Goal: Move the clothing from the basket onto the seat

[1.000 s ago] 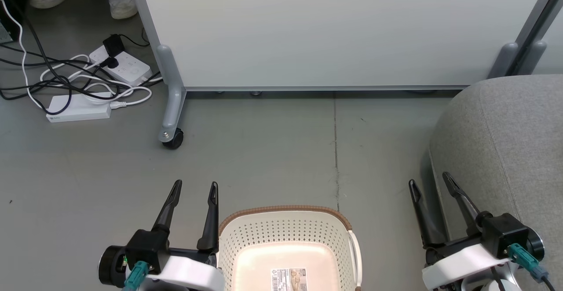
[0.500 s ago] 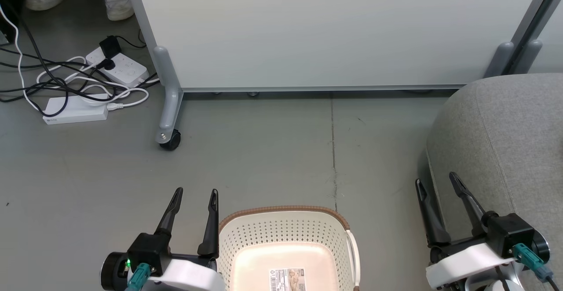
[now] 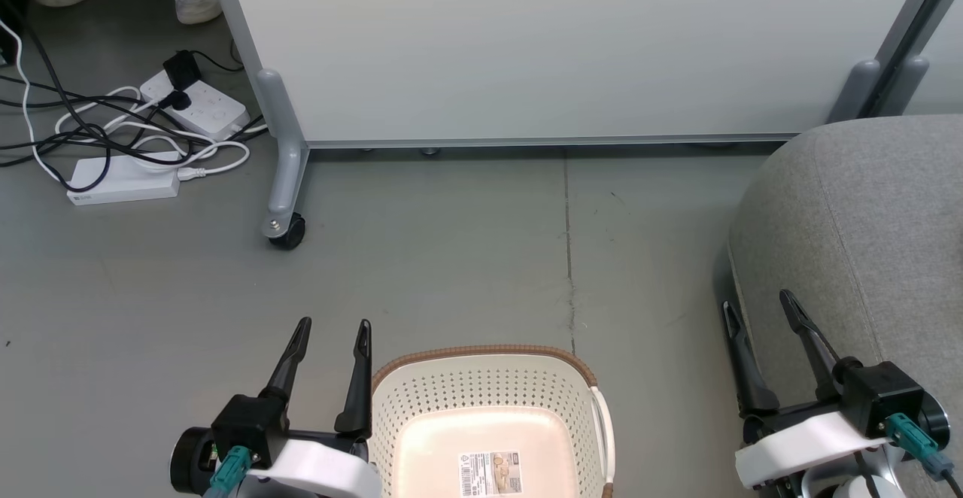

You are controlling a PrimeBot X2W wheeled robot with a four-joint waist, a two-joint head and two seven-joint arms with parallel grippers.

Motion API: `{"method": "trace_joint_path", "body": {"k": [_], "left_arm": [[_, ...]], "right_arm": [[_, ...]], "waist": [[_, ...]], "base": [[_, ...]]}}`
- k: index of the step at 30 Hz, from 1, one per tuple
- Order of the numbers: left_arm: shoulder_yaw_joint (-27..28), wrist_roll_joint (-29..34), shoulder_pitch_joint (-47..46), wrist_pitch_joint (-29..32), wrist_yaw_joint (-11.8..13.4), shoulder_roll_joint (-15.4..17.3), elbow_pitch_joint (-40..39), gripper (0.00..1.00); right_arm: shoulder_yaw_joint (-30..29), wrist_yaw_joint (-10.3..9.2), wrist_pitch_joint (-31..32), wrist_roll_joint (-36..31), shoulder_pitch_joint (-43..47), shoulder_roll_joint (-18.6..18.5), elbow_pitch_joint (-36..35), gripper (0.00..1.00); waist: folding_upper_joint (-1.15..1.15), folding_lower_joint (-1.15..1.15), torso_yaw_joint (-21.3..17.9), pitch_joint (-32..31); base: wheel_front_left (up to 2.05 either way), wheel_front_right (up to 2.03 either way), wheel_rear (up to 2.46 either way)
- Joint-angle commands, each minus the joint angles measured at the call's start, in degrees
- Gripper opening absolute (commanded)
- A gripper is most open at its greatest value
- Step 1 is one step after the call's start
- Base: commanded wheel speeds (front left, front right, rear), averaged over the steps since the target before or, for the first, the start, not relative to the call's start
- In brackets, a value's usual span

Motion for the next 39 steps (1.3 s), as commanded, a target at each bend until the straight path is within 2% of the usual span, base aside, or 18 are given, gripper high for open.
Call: {"method": "trace_joint_path", "body": {"k": [1, 17, 39], "left_arm": [[0.40, 0.41, -0.94, -0.03, -0.16, 0.21, -0.05, 1.00], [0.30, -2.02, -0.95, -0.03, -1.67, 0.20, 2.45, 1.00], [0.44, -3.06, -1.04, -0.03, -1.63, 0.20, 2.68, 1.00]], "right_arm": [[-0.26, 0.02, -0.21, -0.25, -0.60, 0.03, 0.07, 1.00], [-0.08, 0.02, -0.21, -0.03, -0.79, 0.27, 0.38, 1.00], [-0.03, 0.02, -0.21, -0.27, -0.77, 0.21, 0.15, 1.00]], "waist": [[0.00, 0.00, -0.03, 0.02], [0.00, 0.00, 0.03, 0.26], [0.00, 0.00, 0.11, 0.60]], "base": [[0.00, 0.00, 0.00], [0.00, 0.00, 0.00], [0.00, 0.00, 0.00]]}}
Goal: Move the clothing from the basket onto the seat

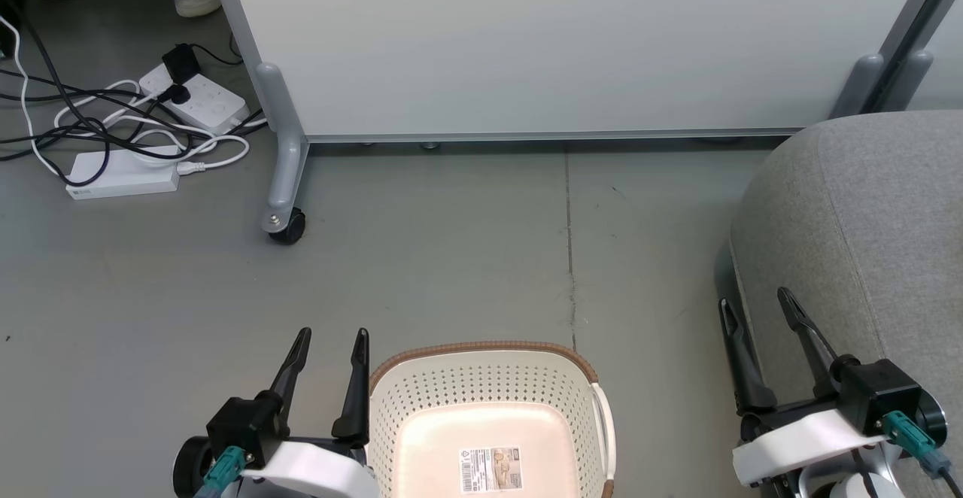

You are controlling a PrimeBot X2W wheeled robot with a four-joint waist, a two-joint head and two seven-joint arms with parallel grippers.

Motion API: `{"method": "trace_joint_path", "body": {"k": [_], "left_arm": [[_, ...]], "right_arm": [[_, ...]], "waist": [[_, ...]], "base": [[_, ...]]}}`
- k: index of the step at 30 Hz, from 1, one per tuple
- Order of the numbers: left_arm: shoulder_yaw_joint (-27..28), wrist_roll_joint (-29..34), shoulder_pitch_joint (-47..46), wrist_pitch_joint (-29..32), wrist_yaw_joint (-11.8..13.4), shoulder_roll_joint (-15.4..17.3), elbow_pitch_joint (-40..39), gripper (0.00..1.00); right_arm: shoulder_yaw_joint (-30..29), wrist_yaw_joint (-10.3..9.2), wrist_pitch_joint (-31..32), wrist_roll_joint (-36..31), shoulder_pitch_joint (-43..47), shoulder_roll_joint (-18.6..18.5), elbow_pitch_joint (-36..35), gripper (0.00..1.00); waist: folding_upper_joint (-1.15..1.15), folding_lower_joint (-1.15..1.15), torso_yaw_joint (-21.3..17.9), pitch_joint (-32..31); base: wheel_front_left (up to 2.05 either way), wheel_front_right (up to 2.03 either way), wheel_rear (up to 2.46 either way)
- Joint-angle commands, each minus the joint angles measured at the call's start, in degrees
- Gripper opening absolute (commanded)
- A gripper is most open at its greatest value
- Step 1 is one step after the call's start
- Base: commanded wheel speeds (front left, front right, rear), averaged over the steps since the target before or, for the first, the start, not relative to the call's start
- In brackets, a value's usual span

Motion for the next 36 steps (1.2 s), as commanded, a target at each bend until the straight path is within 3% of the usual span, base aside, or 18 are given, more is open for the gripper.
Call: {"method": "trace_joint_path", "body": {"k": [1, 3, 4, 8, 36], "left_arm": [[0.27, -0.27, -0.65, -0.03, -0.21, 0.22, -0.21, 1.00], [0.29, -0.50, -0.62, -0.03, -0.30, 0.21, -0.19, 1.00], [-0.01, -0.36, 0.07, -0.01, -0.01, 0.00, 0.10, 0.00], [-0.23, -1.11, 1.47, 0.20, -0.07, -0.08, 1.47, 0.00], [3.63, -28.17, -0.16, 6.69, -2.93, 1.26, -0.65, 0.00]], "right_arm": [[0.03, 0.02, -0.21, -0.08, -0.43, -0.14, 0.07, 1.00], [0.08, 0.02, -0.21, -0.11, -0.52, -0.19, 0.12, 1.00], [0.05, 0.00, 0.00, -0.04, 0.08, 0.01, 0.12, 0.00], [0.05, 0.00, 0.18, 0.77, 1.44, 0.27, 1.55, 0.00], [-3.05, 0.00, 5.15, 31.95, 4.69, -1.56, -2.84, 0.00]], "waist": [[0.00, 0.00, 0.01, 0.02], [0.00, 0.00, 0.01, 0.15], [0.00, 0.00, 0.01, 0.16], [0.00, 0.00, -0.02, 0.15], [0.00, 0.00, -0.81, -0.63]], "base": [[0.00, 0.00, 0.00], [0.00, 0.00, 0.00], [0.00, 0.00, 0.00], [0.00, 0.00, 0.00], [0.00, 0.00, 0.00]]}}
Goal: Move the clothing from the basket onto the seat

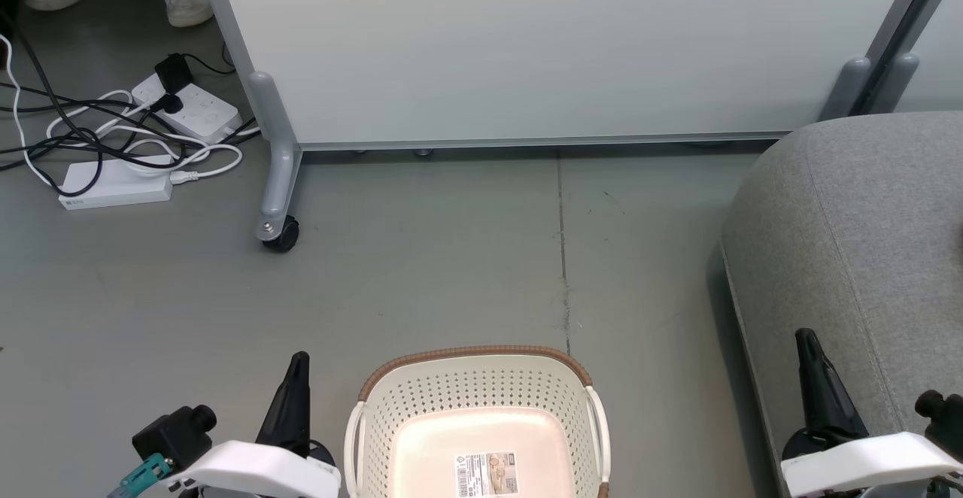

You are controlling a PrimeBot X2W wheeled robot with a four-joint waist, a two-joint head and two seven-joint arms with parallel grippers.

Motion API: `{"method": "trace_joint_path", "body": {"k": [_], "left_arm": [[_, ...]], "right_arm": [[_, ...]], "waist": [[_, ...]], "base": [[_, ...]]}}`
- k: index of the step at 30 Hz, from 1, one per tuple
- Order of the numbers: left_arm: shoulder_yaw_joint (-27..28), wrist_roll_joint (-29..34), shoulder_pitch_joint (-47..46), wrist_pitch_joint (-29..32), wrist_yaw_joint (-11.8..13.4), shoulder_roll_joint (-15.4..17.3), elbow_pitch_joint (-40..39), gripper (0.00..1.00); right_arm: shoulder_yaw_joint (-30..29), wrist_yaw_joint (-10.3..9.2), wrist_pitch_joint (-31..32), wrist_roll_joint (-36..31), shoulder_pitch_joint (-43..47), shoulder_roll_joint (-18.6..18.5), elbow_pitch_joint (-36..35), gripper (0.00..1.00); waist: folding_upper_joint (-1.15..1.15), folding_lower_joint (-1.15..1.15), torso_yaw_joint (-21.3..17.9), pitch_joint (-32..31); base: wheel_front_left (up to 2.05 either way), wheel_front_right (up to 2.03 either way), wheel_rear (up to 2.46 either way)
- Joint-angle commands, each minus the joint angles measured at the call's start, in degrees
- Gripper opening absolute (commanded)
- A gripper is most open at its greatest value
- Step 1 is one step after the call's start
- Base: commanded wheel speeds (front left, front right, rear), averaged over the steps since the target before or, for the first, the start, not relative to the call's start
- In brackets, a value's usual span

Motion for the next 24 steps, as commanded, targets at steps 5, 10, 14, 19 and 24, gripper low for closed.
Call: {"method": "trace_joint_path", "body": {"k": [5, 10, 14, 19, 24], "left_arm": [[0.98, -4.53, -2.00, 0.98, -0.79, 0.65, -1.26, 0.00], [1.54, -8.26, -2.15, 1.93, -1.24, 0.76, -1.50, 0.00], [2.07, -11.82, -2.40, 2.83, -1.66, 0.90, -1.75, 0.00], [2.62, -15.20, -2.62, 3.67, -2.05, 1.04, -1.99, 0.00], [3.10, -18.40, -2.83, 4.46, -2.39, 1.16, -2.22, 0.00]], "right_arm": [[-0.72, 0.01, 0.82, 5.30, 0.15, -0.92, -1.62, 0.00], [-1.02, 0.01, 1.38, 9.73, 0.69, -1.29, -2.28, 0.00], [-1.29, 0.02, 1.91, 13.97, 1.06, -1.62, -2.84, 0.00], [-1.55, 0.02, 2.37, 18.03, 1.55, -2.00, -3.43, 0.00], [-1.76, 0.02, 2.80, 21.87, 2.01, -2.39, -4.02, 0.00]], "waist": [[0.00, 0.00, -0.13, -0.13], [0.00, 0.00, -0.27, -0.27], [0.00, 0.00, -0.41, -0.41], [0.00, 0.00, -0.55, -0.55], [0.00, 0.00, -0.69, -0.69]], "base": [[0.00, 0.00, 0.00], [0.00, 0.00, 0.00], [0.00, 0.00, 0.00], [0.00, 0.00, 0.00], [0.00, 0.00, 0.00]]}}
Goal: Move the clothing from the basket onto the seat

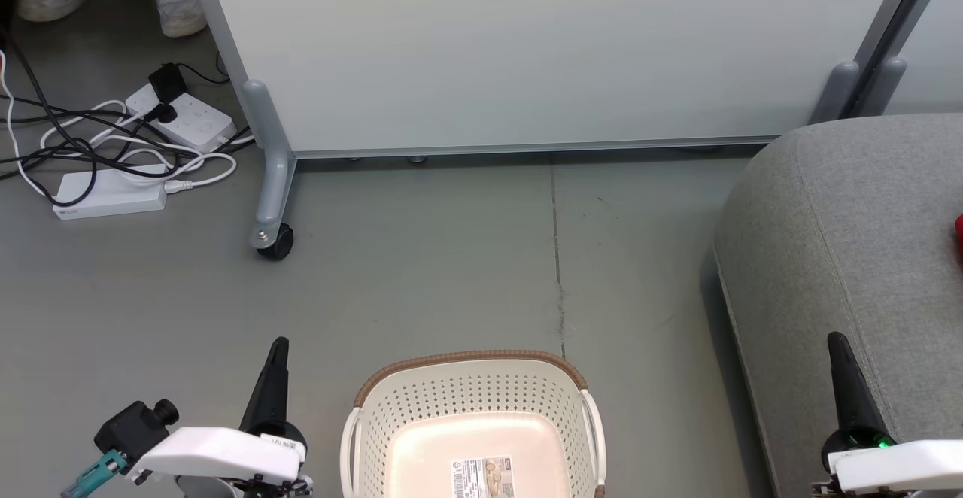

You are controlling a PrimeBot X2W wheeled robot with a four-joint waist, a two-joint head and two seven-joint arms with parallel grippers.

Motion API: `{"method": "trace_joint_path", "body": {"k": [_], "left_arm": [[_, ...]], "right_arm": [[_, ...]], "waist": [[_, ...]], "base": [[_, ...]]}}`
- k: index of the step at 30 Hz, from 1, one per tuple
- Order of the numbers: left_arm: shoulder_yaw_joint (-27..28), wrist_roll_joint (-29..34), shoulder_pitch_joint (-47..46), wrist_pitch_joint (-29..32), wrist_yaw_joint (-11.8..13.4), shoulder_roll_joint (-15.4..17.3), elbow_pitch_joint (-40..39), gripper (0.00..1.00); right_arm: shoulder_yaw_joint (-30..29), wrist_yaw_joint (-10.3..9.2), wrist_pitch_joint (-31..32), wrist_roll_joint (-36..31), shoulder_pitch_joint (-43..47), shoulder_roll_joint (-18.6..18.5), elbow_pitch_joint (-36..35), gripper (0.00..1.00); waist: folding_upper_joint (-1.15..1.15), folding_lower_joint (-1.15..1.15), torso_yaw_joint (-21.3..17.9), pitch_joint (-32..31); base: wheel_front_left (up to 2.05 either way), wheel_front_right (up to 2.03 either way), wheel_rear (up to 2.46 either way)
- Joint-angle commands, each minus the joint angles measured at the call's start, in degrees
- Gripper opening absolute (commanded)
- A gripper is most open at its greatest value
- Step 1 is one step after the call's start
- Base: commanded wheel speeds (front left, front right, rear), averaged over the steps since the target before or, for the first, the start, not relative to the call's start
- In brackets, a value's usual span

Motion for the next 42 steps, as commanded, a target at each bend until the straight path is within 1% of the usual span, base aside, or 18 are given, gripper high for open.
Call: {"method": "trace_joint_path", "body": {"k": [1, 9, 17, 18, 39, 40, 42], "left_arm": [[0.58, -2.00, -1.83, 0.37, -0.52, 0.32, -0.83, 0.00], [1.52, -7.91, -2.02, 1.88, -1.22, 0.56, -1.26, 0.00], [2.14, -11.75, -2.27, 2.89, -1.62, 0.70, -1.53, 0.00], [2.40, -13.21, -2.38, 3.29, -1.75, 0.75, -1.65, 0.00], [4.23, -23.90, -2.88, 6.16, -2.93, 1.09, -2.46, 0.00], [4.45, -25.16, -2.89, 6.55, -3.11, 1.13, -2.55, 0.00], [4.58, -26.05, -2.92, 6.77, -3.15, 1.14, -2.58, 0.00]], "right_arm": [[-0.45, 0.03, 0.39, 2.31, 0.34, -0.75, -1.24, 0.00], [-0.74, 0.05, 1.09, 9.52, 1.09, -1.54, -2.22, 0.00], [-0.86, 0.06, 1.45, 14.24, 1.66, -2.05, -2.94, 0.00], [-0.88, 0.06, 1.66, 16.19, 1.77, -2.31, -3.20, 0.00], [-0.85, 0.07, 2.47, 29.77, 3.28, -4.17, -5.08, 0.00], [-0.81, 0.07, 2.54, 31.35, 3.48, -4.43, -5.32, 0.00], [-0.78, 0.08, 2.60, 32.48, 3.57, -4.60, -5.50, 0.00]], "waist": [[0.00, 0.00, -0.05, -0.05], [0.00, 0.00, -0.33, -0.33], [0.00, 0.00, -0.53, -0.52], [0.00, 0.00, -0.61, -0.61], [0.00, 0.00, -1.26, -1.24], [0.00, 0.00, -1.35, -1.32], [0.00, 0.00, -1.41, -1.38]], "base": [[0.00, 0.00, 0.00], [0.00, 0.00, 0.00], [0.00, 0.00, 0.00], [0.00, 0.00, 0.00], [0.00, 0.00, 0.00], [0.00, 0.00, 0.00], [0.00, 0.00, 0.00]]}}
